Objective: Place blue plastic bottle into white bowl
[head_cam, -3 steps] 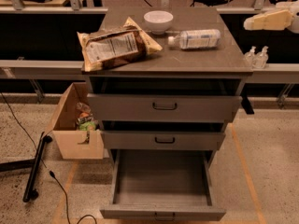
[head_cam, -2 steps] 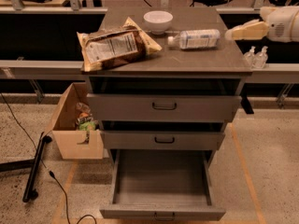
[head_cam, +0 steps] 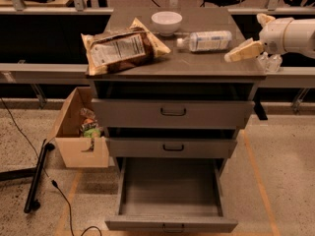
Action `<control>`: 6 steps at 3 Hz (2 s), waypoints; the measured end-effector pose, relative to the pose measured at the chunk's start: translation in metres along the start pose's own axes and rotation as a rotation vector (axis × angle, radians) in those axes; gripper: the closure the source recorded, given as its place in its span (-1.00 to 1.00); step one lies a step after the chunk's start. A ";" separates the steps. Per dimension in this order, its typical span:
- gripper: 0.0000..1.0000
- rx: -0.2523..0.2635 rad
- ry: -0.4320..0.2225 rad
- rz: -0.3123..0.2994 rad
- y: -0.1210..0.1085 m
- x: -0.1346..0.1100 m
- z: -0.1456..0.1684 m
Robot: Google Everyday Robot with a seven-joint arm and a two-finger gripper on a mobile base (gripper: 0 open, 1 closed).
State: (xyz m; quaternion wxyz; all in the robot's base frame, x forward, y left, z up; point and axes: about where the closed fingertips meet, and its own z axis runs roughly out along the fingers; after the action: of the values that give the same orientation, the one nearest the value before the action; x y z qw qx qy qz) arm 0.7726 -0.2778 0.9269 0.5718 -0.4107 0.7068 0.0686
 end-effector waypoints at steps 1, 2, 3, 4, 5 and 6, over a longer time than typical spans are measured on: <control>-1.00 0.045 0.016 0.006 -0.019 0.001 -0.016; -1.00 0.054 0.042 0.033 -0.031 0.000 -0.018; -1.00 0.048 0.077 -0.020 -0.041 -0.007 -0.012; -1.00 0.030 0.105 -0.049 -0.044 -0.007 0.001; -1.00 -0.021 0.092 0.033 -0.035 0.003 0.014; -1.00 -0.079 0.018 0.244 -0.023 0.014 0.033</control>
Offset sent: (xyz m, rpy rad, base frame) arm 0.0227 -0.0518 0.0483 -0.0490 0.0329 -0.0931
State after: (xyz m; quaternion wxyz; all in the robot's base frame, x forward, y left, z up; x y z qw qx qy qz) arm 0.8125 -0.2812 0.9120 0.5361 -0.3447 0.7534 0.1619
